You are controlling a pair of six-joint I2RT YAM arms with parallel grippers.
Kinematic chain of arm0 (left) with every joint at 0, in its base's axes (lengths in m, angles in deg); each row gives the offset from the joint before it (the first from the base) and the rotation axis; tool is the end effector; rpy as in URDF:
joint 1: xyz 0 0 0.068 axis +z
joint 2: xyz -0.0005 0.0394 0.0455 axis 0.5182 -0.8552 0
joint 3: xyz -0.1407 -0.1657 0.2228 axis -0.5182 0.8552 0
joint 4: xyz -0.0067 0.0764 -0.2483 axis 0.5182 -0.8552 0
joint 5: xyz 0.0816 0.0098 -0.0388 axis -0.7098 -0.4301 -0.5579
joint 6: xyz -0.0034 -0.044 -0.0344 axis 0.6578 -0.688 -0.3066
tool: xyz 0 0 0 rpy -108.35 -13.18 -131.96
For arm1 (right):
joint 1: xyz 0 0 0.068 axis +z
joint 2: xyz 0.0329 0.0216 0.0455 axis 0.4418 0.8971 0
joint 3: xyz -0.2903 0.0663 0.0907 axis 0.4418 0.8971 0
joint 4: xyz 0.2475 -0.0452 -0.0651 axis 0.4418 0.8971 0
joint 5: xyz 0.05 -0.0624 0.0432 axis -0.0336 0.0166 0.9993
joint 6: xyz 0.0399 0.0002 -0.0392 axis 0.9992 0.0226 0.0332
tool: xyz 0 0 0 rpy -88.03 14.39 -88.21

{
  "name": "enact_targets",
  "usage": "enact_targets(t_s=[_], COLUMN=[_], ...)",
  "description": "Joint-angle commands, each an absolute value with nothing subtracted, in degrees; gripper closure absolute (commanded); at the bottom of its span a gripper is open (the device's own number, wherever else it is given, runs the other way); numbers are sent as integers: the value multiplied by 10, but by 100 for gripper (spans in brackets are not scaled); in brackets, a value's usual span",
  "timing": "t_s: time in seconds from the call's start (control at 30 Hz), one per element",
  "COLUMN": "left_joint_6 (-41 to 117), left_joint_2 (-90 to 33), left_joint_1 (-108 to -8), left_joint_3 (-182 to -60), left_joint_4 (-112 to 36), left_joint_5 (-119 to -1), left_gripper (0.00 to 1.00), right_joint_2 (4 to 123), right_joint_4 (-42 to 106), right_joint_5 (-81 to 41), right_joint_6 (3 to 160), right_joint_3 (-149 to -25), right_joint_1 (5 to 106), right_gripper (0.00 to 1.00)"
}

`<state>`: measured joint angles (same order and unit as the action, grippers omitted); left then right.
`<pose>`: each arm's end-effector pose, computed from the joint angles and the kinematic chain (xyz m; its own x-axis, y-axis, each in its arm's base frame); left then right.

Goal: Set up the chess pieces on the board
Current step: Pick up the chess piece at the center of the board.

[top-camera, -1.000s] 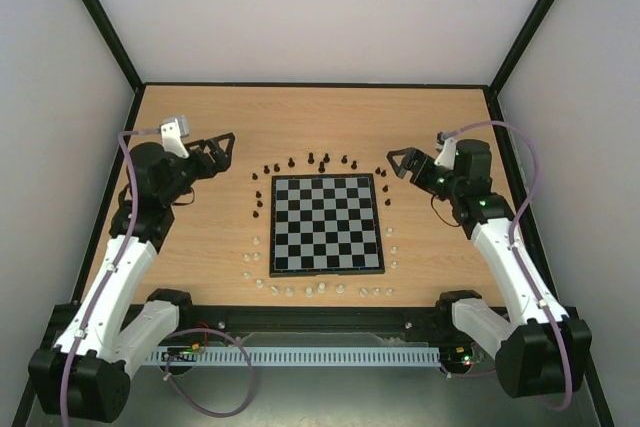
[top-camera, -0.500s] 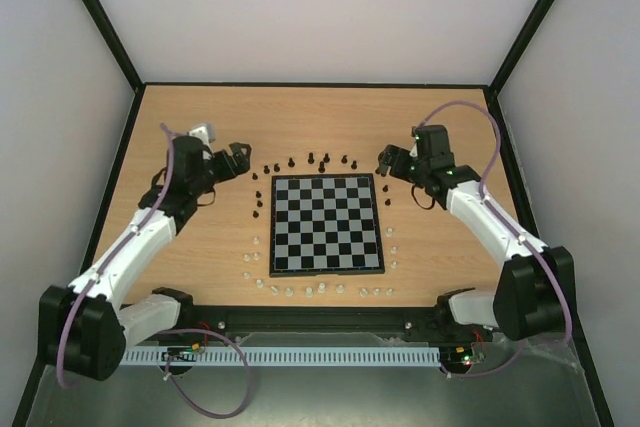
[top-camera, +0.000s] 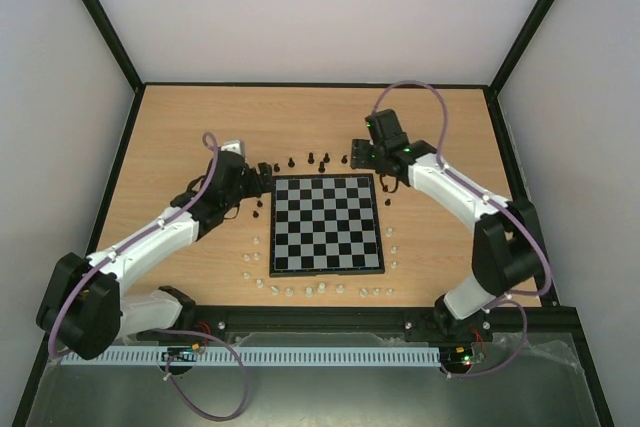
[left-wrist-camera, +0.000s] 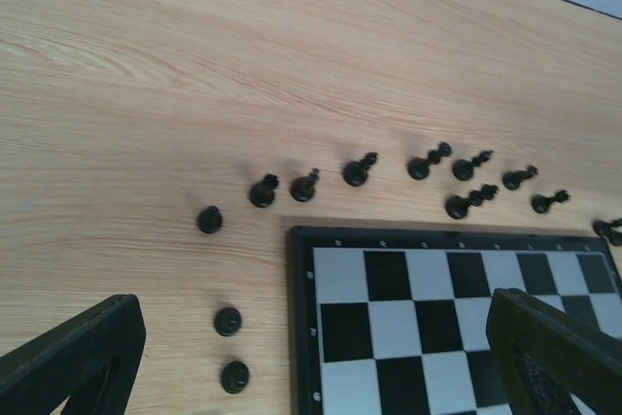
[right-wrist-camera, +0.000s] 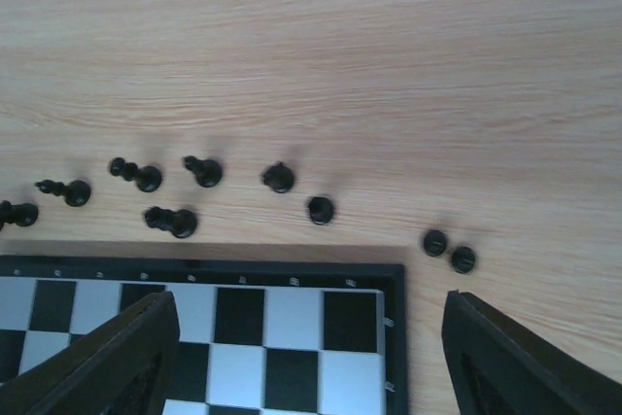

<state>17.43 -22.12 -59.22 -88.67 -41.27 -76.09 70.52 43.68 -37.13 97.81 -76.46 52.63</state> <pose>0.2236 -0.1130 0.2723 -0.5761 -0.2934 -0.7629 0.0649 0.9140 -0.4006 0.3140 0.1488 0.3119 -0.6038 0.1338 -0.7858 -0.0857 0.9692 0.2308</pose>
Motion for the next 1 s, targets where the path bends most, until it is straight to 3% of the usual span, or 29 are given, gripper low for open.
enact_targets(t_s=[0.0, 0.4, 0.97], left_joint_6=[171, 156, 156], left_joint_2=[-212, -182, -188], left_joint_1=[-593, -592, -592], left_joint_3=[-905, -914, -918], left_joint_4=[-430, -460, -460], left_joint_5=[-833, -849, -838], left_gripper=[1, 1, 1], right_joint_2=[777, 936, 1039], right_joint_4=[478, 574, 611], right_joint_5=[-387, -432, -448], right_joint_6=[958, 961, 977], right_joint_3=[-837, -1013, -1095], right_joint_1=[568, 657, 656], right_gripper=[28, 34, 55])
